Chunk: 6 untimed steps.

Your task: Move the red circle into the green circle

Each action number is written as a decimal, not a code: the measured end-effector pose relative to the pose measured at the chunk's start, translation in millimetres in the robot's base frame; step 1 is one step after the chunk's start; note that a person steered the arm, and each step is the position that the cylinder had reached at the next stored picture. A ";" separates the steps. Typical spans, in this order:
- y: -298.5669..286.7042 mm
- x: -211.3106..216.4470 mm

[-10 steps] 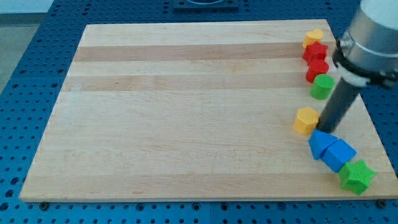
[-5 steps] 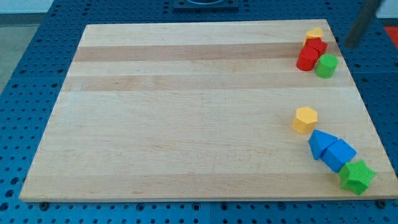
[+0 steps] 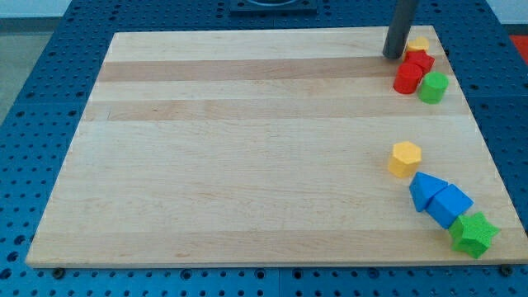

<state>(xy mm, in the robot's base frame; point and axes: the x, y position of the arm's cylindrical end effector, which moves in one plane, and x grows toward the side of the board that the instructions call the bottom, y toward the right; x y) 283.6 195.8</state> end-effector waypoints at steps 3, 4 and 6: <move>-26.4 28.5; -27.8 -64.8; 62.9 -91.9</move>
